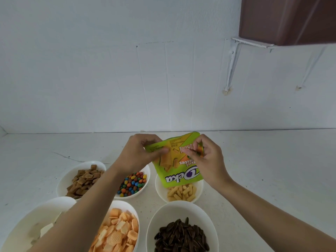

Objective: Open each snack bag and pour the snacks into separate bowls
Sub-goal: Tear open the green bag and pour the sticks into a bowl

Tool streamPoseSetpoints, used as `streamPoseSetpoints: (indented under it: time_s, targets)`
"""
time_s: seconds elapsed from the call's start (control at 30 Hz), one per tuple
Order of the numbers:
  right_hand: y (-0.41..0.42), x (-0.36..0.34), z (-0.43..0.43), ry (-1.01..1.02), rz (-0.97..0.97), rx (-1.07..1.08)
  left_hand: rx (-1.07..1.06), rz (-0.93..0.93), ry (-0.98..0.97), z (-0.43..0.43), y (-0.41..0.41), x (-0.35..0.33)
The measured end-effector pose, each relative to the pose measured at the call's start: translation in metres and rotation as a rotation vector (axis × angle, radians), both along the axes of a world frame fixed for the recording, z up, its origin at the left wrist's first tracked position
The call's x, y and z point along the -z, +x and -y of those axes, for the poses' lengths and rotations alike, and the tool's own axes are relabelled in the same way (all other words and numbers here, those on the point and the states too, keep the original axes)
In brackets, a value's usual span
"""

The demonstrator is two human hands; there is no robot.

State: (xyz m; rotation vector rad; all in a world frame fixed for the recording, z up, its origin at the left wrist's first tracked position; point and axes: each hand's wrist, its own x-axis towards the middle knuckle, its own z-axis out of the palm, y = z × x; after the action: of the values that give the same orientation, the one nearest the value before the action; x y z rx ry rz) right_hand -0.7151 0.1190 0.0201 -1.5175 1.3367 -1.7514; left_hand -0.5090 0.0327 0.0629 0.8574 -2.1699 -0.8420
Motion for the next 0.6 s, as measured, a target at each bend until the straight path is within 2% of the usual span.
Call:
streamPoseSetpoints:
  time_s: [0.1, 0.23, 0.33, 0.43, 0.6]
  targets:
    - [0.003, -0.002, 0.0, 0.001, -0.026, 0.006, 0.014, 0.251, -0.227, 0.003, 0.001, -0.019]
    - [0.011, -0.007, 0.002, -0.032, -0.145, 0.015, 0.087, 0.332, -0.466, -0.001, -0.011, -0.027]
    - [0.007, -0.009, 0.003, -0.042, -0.193, 0.022, 0.113, 0.204, -0.401, -0.004, -0.014, -0.024]
    - [-0.002, -0.004, 0.002, 0.053, -0.177, 0.02, 0.004, 0.048, -0.269, -0.005, -0.008, -0.021]
    - [-0.016, 0.008, -0.004, 0.303, 0.184, 0.05, -0.083, -0.157, 0.0, -0.009, 0.007, -0.015]
